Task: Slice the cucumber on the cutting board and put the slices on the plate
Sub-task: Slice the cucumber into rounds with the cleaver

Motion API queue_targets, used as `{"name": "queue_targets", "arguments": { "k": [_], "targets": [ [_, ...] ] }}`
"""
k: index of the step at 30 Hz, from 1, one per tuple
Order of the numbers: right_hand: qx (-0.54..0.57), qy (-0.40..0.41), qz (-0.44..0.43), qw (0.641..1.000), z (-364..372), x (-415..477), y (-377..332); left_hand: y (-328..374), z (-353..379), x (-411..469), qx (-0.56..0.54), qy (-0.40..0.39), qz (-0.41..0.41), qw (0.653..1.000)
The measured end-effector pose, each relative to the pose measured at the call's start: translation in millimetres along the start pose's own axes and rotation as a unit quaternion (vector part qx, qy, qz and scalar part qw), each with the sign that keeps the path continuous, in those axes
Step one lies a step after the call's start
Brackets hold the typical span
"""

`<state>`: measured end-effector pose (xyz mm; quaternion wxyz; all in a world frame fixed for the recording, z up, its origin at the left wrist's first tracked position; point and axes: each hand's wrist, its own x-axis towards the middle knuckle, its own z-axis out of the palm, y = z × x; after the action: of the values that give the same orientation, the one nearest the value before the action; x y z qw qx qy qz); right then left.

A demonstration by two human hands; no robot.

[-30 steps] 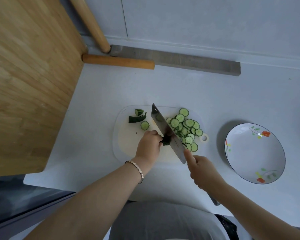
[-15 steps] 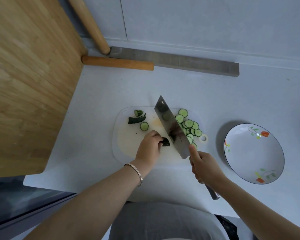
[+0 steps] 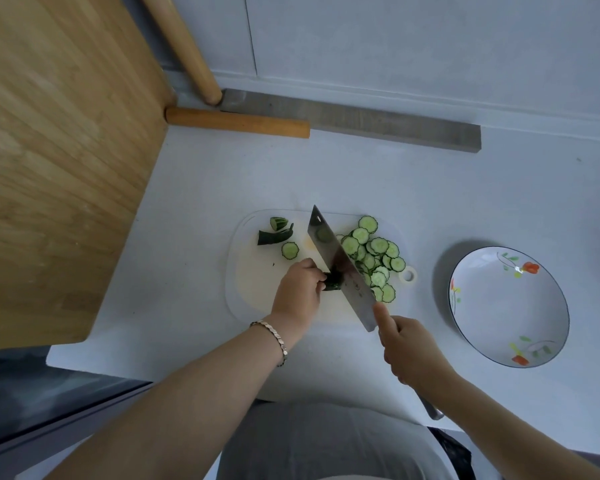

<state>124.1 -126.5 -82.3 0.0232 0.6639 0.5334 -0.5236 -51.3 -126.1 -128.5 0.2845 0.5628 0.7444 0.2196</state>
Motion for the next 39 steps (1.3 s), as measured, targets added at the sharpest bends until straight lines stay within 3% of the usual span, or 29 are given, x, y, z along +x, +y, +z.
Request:
{"name": "queue_targets", "arguments": {
  "k": [8, 18, 39],
  "targets": [
    [-0.04, 0.03, -0.035, 0.998, 19, 9, -2, -4, 0, 0, -0.02, 0.005, -0.016, 1.0],
    [0.07, -0.014, 0.014, 0.997, -9, 11, -11, -3, 2, -1, -0.037, 0.016, -0.017, 0.999],
    [-0.076, 0.02, -0.034, 0.996, 6, 0, -10, -2, 2, 0, -0.012, 0.012, 0.002, 1.0]
  ]
}}
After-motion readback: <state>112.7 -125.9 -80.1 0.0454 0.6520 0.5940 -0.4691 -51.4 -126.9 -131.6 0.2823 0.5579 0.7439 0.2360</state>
